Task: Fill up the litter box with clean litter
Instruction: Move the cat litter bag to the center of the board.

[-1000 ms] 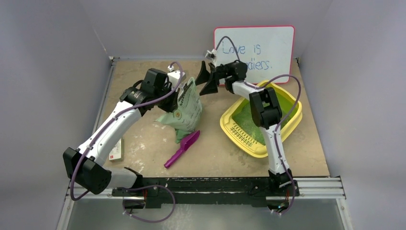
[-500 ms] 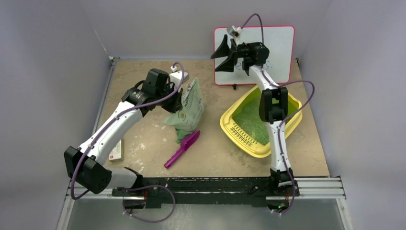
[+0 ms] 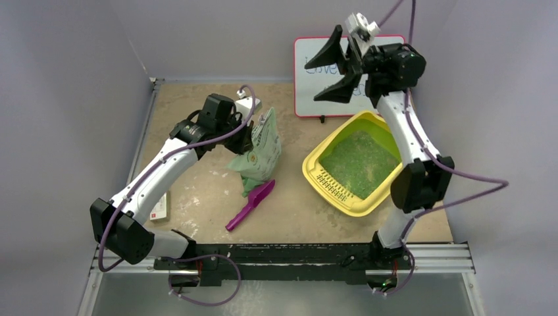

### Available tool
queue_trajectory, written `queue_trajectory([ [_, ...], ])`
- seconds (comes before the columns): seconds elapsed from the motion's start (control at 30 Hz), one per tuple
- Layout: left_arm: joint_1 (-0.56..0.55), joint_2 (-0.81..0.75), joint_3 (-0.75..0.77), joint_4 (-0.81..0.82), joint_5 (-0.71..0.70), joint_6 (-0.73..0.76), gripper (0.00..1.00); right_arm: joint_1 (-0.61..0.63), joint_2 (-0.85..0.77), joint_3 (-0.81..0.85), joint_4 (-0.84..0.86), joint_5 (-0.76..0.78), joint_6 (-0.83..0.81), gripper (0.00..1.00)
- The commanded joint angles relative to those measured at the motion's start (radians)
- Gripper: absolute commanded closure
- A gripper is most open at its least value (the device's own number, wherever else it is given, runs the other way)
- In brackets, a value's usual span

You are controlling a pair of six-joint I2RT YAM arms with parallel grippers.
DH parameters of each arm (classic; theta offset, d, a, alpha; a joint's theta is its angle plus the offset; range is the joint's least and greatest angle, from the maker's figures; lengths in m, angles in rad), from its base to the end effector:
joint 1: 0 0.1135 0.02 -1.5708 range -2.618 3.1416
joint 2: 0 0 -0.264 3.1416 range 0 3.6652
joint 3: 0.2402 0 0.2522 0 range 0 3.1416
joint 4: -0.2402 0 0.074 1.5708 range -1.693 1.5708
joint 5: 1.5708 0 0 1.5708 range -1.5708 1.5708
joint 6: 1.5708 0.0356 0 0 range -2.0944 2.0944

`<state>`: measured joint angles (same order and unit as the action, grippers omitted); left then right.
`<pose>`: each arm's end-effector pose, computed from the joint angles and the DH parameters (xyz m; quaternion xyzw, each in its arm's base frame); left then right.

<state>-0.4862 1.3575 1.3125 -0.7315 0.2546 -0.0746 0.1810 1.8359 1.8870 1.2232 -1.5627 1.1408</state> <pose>0.2512 -0.1429 0.3444 0.2350 0.8854 -0.2187 0.3363 0.3403 0.0985 0.5118 -0.5694 0.4146 0.5131 0.4905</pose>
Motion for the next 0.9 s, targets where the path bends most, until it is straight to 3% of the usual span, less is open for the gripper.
queue_trajectory([
  [0.0,-0.003,0.001,0.059,0.105,-0.014,0.016,1.00,-0.126,0.013,-0.206,-0.093,0.005,-0.364,0.01],
  [0.13,-0.003,-0.003,0.065,0.090,-0.023,0.024,1.00,-0.298,0.165,0.046,-0.748,0.233,-0.282,0.01],
  [0.17,-0.003,-0.005,0.063,0.095,-0.023,0.024,1.00,-0.298,0.123,0.018,-0.805,0.251,-0.421,0.01],
  [0.27,-0.003,-0.009,0.061,0.100,-0.023,0.024,1.00,-0.204,-0.061,0.041,-1.462,0.718,-1.064,0.01],
  [0.3,-0.003,-0.009,0.061,0.101,-0.023,0.025,1.00,-0.157,-0.055,0.149,-1.638,0.882,-1.192,0.01],
  [0.37,-0.003,-0.006,0.065,0.104,-0.023,0.029,1.00,-0.068,-0.053,0.268,-1.852,1.175,-1.286,0.01],
  [0.4,-0.003,-0.005,0.067,0.104,-0.024,0.031,1.00,-0.028,-0.099,0.223,-1.862,1.258,-1.349,0.01],
  [0.5,-0.003,-0.005,0.071,0.101,-0.018,0.036,1.00,0.075,-0.352,-0.135,-1.562,1.422,-1.333,0.01],
  [0.53,-0.003,-0.009,0.068,0.101,-0.017,0.037,1.00,0.082,-0.453,-0.285,-1.380,1.414,-1.262,0.01],
  [0.6,-0.003,-0.012,0.058,0.112,-0.009,0.036,1.00,0.071,-0.596,-0.510,-1.212,1.284,-1.070,0.01],
  [0.67,-0.004,-0.010,0.054,0.114,0.003,0.036,1.00,0.058,-0.659,-0.608,-1.193,1.105,-1.086,0.01],
  [0.73,-0.006,-0.011,0.047,0.112,0.019,0.038,1.00,0.059,-0.692,-0.671,-1.206,1.129,-1.048,0.01],
  [0.8,-0.006,-0.015,0.034,0.115,0.029,0.037,1.00,0.058,-0.691,-0.714,-1.215,1.212,-0.867,0.01],
  [0.87,-0.006,-0.021,0.025,0.119,0.033,0.037,1.00,0.058,-0.626,-0.679,-1.322,1.195,-0.851,0.01],
])
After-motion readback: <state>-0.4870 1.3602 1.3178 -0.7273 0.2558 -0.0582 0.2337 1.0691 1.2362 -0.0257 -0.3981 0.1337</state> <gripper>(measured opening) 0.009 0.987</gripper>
